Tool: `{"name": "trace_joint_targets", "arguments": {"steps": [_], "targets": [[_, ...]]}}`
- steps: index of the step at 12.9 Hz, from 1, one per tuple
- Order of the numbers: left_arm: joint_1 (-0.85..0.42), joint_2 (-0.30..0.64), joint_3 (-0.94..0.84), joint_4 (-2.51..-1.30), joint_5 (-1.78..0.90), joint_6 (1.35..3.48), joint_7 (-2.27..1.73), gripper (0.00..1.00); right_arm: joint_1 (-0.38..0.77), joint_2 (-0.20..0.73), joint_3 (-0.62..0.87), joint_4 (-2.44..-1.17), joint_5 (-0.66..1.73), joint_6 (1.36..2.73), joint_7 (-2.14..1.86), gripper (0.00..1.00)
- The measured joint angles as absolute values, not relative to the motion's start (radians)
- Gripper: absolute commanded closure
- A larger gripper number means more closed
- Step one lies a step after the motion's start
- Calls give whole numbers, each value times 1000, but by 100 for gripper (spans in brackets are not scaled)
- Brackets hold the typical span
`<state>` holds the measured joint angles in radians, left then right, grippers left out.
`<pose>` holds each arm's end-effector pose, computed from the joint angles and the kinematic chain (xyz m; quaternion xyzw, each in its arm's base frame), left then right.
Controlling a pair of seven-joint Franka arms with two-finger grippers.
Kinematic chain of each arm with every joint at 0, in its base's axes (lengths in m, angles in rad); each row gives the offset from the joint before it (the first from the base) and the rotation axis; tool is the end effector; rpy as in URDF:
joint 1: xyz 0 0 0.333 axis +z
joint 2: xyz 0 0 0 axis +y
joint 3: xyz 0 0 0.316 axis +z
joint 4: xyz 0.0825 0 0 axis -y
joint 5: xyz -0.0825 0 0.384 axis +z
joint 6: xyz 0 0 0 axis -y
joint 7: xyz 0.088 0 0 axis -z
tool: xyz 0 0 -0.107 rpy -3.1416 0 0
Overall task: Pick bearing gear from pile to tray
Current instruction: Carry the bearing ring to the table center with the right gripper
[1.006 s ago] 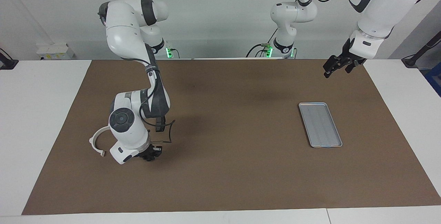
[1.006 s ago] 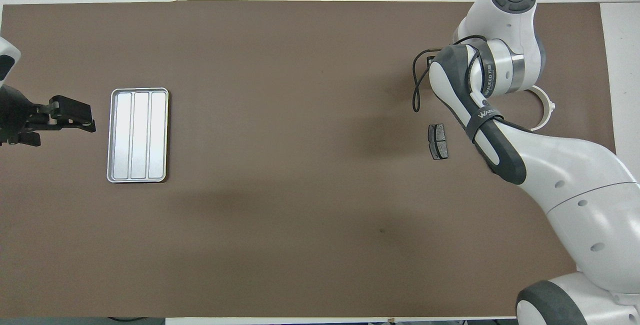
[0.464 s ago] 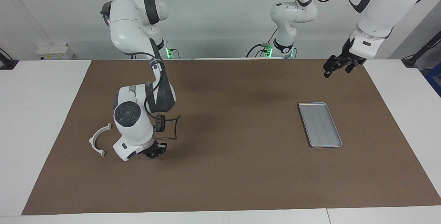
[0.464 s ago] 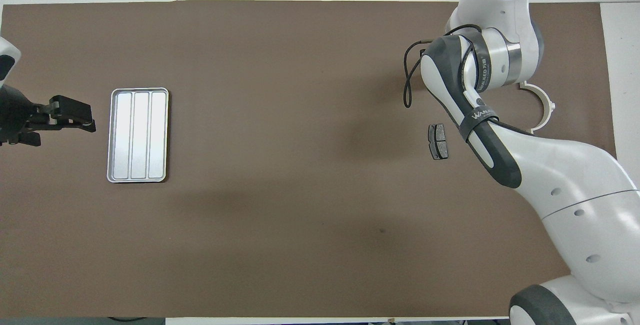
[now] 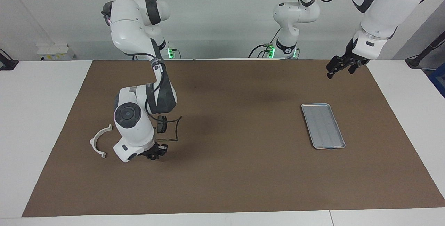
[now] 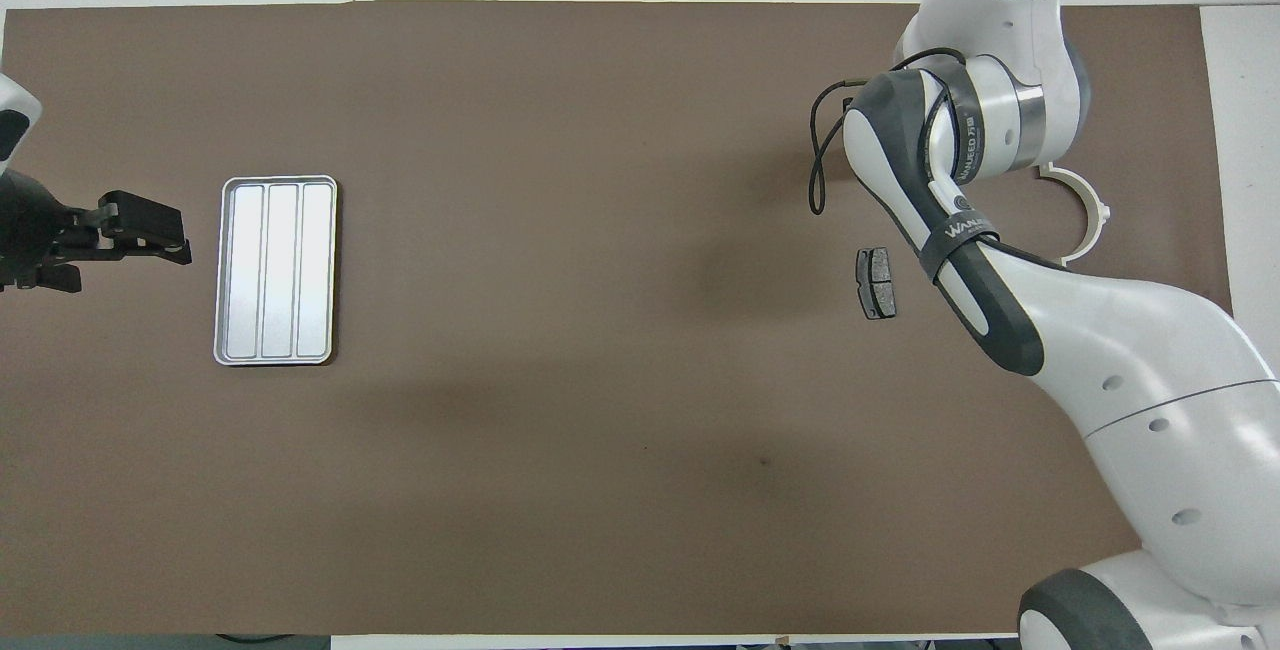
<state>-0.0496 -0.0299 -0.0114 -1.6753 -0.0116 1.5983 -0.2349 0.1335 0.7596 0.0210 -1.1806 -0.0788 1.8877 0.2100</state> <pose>0.5439 -0.0345 0.5940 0.9959 0.0871 -0.0241 0.0021 0.7403 0.1050 0.3324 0.9991 -0.0172 -0.0203 0.0340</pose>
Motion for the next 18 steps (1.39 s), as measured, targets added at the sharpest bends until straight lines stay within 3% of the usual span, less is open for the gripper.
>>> {"name": "trace_joint_targets", "arguments": {"steps": [7, 14, 18], "targets": [[-50, -30, -11, -1675, -12, 1598, -235, 0, 167, 758, 24, -1173, -67, 1888, 265, 100], [-50, -30, -11, -1675, -12, 1598, -235, 0, 526, 755, 34, -1138, -34, 1939, 1065, 100], [-50, -30, -11, -1675, -12, 1598, -235, 0, 649, 789, 28, -1138, -34, 2012, 1296, 100]]}}
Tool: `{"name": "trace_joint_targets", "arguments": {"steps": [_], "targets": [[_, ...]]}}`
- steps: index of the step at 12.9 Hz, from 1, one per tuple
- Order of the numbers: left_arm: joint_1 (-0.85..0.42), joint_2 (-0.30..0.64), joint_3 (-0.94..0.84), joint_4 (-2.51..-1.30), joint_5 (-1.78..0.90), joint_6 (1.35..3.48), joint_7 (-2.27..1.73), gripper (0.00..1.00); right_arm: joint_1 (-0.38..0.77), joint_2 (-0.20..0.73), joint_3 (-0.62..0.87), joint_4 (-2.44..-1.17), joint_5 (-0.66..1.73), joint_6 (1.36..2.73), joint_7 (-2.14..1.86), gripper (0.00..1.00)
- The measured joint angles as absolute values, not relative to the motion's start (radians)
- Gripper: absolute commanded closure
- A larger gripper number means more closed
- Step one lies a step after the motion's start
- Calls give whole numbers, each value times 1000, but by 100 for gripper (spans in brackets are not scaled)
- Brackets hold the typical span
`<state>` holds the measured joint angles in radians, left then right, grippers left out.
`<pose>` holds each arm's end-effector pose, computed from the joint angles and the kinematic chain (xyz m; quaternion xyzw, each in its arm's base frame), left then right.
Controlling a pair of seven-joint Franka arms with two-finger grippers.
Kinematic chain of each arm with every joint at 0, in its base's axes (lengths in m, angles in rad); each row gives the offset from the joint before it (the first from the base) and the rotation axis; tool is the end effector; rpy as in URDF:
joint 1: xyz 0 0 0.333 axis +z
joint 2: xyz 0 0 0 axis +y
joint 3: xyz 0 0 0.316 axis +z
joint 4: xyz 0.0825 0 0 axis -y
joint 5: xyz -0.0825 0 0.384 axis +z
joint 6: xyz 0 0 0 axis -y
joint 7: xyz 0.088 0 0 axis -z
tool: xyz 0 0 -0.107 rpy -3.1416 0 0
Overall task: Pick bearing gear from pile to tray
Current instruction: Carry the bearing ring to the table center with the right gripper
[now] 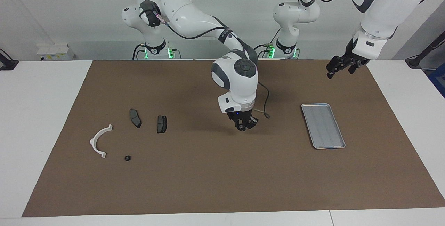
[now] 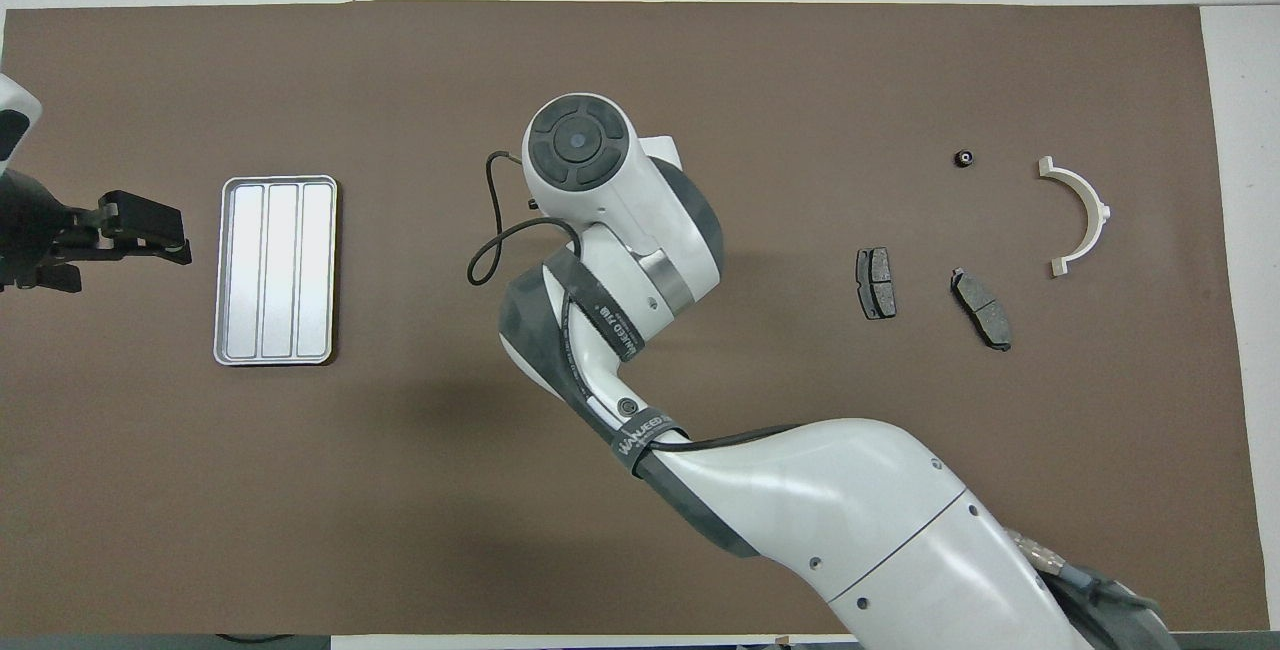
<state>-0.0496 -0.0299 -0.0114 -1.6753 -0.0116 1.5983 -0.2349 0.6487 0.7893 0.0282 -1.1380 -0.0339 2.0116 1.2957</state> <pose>0.5439 -0.0345 0.5940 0.9959 0.0871 -0.0241 0.0021 0.6038 0.4742 0.3412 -0.9523 0.3023 -0.0282 0.0321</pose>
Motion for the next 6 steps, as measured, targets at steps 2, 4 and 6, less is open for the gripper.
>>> {"name": "trace_joint_targets", "arguments": {"steps": [2, 4, 6], "targets": [[-50, -30, -11, -1675, -12, 1598, -235, 0, 686, 819, 20, -1138, -34, 2028, 1338, 100], [-50, -30, -11, -1675, -12, 1598, -235, 0, 696, 842, 17, -1138, -34, 2050, 1351, 100], [-50, -30, -11, -1675, -12, 1598, -235, 0, 697, 860, 17, -1138, -34, 2064, 1352, 100]]}}
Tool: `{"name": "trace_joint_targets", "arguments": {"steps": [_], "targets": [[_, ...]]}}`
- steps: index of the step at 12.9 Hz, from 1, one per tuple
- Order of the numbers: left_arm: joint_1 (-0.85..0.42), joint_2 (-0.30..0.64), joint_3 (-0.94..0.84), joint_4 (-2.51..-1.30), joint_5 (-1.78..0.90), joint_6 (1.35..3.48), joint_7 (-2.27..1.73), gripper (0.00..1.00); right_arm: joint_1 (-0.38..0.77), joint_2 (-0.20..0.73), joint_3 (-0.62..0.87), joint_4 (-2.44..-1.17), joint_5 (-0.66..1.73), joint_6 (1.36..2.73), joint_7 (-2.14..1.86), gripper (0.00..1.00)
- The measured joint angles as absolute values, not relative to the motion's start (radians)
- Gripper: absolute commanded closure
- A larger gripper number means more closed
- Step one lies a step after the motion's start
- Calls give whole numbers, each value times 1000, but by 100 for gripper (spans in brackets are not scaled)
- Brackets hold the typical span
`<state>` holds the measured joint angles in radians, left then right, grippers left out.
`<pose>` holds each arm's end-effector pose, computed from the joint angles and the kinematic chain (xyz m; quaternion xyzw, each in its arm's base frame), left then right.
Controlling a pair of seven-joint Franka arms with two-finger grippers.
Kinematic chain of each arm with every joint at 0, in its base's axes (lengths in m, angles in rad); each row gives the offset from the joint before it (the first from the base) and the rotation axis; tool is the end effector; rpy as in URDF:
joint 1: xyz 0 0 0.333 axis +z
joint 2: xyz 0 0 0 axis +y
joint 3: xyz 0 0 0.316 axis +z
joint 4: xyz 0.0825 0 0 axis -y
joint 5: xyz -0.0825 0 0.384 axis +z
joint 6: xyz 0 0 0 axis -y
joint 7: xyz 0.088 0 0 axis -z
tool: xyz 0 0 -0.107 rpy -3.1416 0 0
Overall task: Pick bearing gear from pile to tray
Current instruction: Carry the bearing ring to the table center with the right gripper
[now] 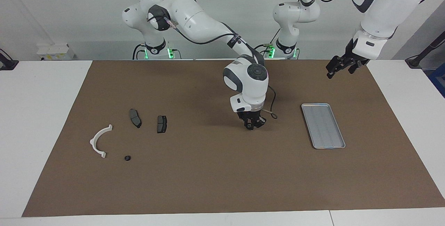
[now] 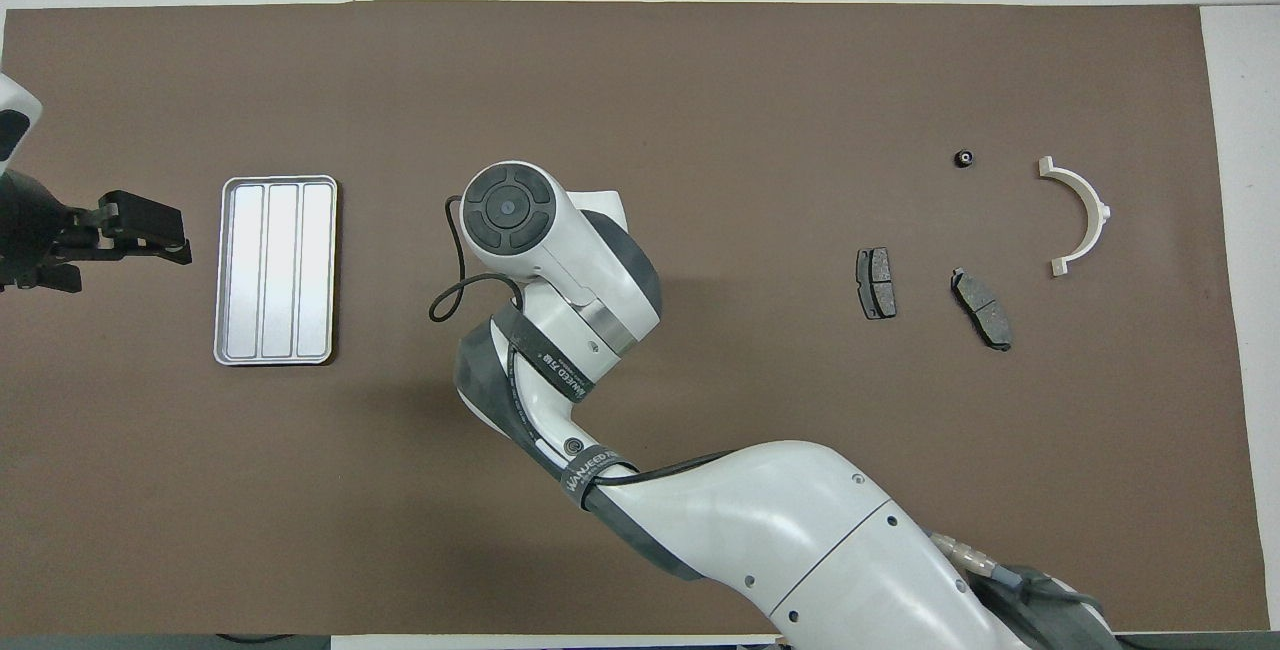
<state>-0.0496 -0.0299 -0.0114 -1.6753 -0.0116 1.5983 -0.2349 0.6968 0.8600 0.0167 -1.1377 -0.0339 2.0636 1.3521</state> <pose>0.5439 -0.0345 0.5940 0.9959 0.0871 -0.0241 0.0021 0.5873 0.5008 0.2918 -0.9503 0.3095 -0.0246 0.0237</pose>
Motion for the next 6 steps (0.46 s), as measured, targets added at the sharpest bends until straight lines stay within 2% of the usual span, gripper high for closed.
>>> {"name": "trace_joint_targets", "arguments": {"steps": [2, 3, 4, 5, 6], "targets": [[-50, -30, -11, -1675, -12, 1598, -235, 0, 697, 864, 17, -1136, -34, 2064, 1352, 100], [-50, -30, -11, -1675, -12, 1598, -235, 0, 697, 864, 17, -1136, -34, 2065, 1352, 84], [-50, -30, -11, -1675, -12, 1598, -235, 0, 697, 864, 17, -1136, -34, 2065, 1352, 27], [-50, -30, -11, -1675, -12, 1598, -235, 0, 697, 864, 16, -1136, -34, 2065, 1352, 0], [-50, -30, -11, -1675, -12, 1598, -235, 0, 696, 864, 14, -1136, -34, 2065, 1352, 0]]}}
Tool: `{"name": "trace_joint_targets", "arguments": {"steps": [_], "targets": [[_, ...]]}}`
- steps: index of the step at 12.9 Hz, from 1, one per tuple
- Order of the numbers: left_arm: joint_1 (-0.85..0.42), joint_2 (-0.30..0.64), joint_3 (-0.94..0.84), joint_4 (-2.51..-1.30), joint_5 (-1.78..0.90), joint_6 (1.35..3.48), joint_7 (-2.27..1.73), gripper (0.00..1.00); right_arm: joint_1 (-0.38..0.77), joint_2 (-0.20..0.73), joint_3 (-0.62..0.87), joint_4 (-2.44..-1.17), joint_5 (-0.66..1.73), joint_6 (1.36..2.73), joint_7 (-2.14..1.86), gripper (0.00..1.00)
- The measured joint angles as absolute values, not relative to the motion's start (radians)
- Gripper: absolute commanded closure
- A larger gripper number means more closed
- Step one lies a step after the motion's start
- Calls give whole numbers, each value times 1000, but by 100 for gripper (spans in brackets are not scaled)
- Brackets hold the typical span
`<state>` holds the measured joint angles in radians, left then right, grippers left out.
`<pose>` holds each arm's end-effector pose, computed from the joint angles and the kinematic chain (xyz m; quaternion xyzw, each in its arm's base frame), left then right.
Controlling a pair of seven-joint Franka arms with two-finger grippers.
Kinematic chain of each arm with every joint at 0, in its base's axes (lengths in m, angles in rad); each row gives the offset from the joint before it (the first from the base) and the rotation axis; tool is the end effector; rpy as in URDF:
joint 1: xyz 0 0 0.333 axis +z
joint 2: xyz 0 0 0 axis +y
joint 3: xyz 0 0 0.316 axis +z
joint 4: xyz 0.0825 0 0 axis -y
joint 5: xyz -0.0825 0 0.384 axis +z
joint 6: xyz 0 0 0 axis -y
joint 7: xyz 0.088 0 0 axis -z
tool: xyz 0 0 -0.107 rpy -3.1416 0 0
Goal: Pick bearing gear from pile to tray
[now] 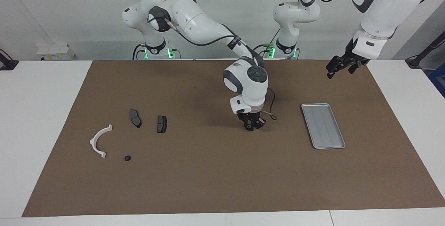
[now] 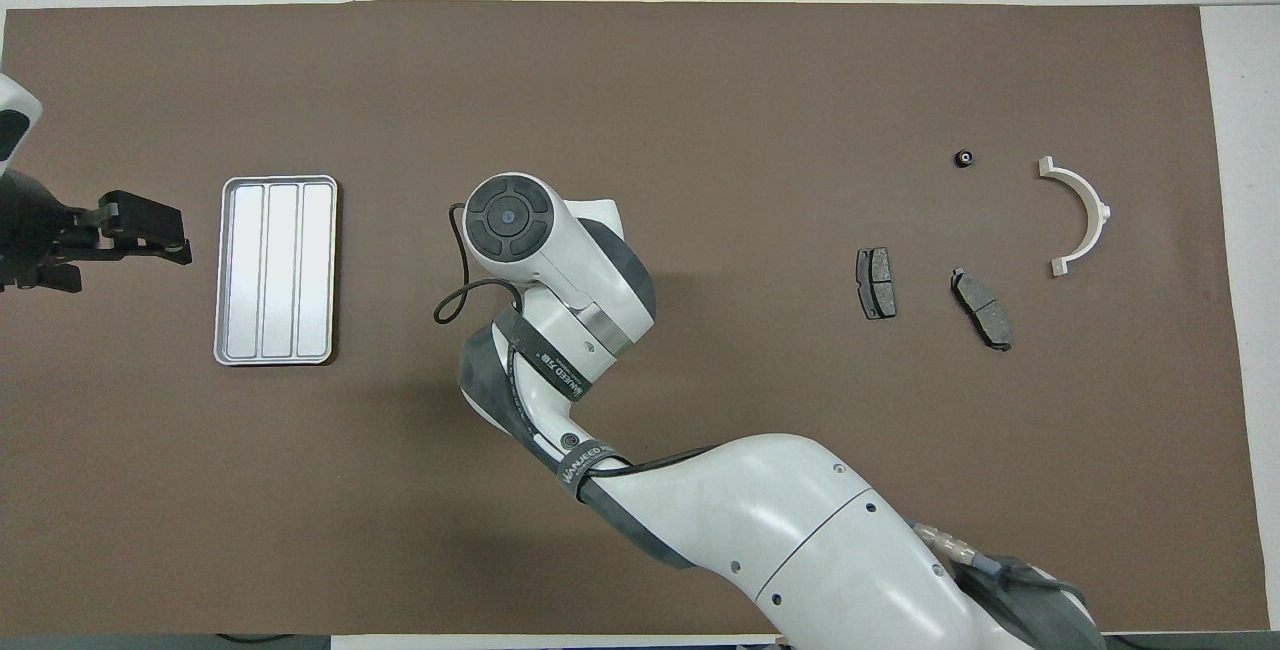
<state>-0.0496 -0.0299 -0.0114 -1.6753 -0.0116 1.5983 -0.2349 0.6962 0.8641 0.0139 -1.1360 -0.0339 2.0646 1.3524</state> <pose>0.5439 -0.0345 0.5940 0.9959 0.0871 -0.0241 0.0021 0.5888 0.4995 0.2896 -0.9499 0.3108 -0.0251 0.0226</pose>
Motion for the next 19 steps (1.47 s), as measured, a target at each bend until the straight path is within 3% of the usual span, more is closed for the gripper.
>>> {"name": "trace_joint_targets", "arguments": {"steps": [4, 9, 12, 15, 19], "targets": [[-50, -30, -11, -1675, -12, 1598, -235, 0, 603, 835, 2, -1074, -34, 1975, 1172, 0], [-51, -30, -20, -1675, -12, 1597, -235, 0, 327, 687, 1, -1046, -25, 1761, 531, 0], [-68, -33, -33, -1681, -13, 1613, -260, 0, 190, 684, -4, -1055, -25, 1712, 289, 0], [-152, -59, -40, -1775, -20, 1761, -468, 0, 53, 700, -3, -1074, -25, 1712, 106, 0], [-295, -59, -49, -1890, -39, 1984, -788, 0, -18, 740, 5, -1114, -25, 1754, 54, 0]]}}
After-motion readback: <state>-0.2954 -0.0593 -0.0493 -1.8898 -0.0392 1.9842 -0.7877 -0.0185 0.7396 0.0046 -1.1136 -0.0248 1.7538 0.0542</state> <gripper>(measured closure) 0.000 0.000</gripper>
